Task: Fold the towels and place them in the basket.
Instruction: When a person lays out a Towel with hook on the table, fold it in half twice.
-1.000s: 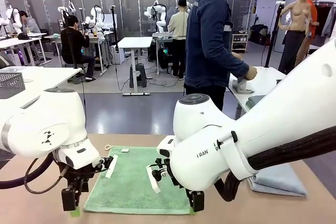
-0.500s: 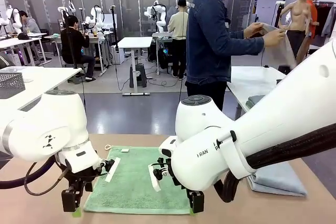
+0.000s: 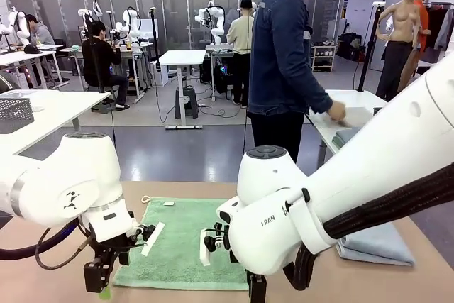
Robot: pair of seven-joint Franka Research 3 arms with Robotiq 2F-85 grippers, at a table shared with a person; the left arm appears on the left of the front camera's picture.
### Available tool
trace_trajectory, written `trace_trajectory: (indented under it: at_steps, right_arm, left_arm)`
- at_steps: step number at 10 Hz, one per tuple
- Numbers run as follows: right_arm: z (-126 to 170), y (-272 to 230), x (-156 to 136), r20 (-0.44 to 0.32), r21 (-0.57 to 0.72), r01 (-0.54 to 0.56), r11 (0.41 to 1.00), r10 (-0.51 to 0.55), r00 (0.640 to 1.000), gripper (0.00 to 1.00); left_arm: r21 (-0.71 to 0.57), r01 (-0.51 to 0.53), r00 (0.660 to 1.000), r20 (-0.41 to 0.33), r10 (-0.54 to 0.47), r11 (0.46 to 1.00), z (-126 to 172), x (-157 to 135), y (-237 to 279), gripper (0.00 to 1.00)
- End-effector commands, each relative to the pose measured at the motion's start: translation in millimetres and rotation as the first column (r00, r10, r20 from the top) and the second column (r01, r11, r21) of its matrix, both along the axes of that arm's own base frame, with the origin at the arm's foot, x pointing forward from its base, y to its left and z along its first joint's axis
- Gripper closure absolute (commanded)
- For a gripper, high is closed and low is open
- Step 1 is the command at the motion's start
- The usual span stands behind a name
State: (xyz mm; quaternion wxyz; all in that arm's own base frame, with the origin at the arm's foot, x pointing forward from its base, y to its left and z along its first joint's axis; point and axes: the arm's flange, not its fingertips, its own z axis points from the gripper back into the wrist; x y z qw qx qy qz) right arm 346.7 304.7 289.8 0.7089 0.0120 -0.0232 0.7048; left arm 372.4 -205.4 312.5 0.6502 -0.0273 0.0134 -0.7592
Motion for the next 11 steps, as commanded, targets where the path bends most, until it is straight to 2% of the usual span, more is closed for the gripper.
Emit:
trace_trajectory:
  at_steps: [1,3,10,11]
  right_arm:
    - [-9,1,-5,0.031,0.008,0.042,0.999,-0.042,0.999,0.00]
    - [-13,-2,-3,0.030,0.008,0.052,0.999,-0.053,0.998,0.00]
    - [-19,-7,-1,0.020,0.025,0.048,0.999,-0.049,0.999,0.00]
    - [-17,-10,0,0.025,0.028,0.050,0.998,-0.051,0.998,0.00]
  left_arm:
    - [-0.021,-0.026,0.999,0.033,0.027,0.999,-15,10,0,0.00]
    - [-0.062,-0.014,0.999,0.042,0.016,0.998,-24,14,2,0.00]
    - [-0.043,-0.015,1.000,0.019,0.016,0.999,-32,6,-5,0.00]
    - [-0.039,-0.017,1.000,0.019,0.018,0.999,-31,6,-7,0.15]
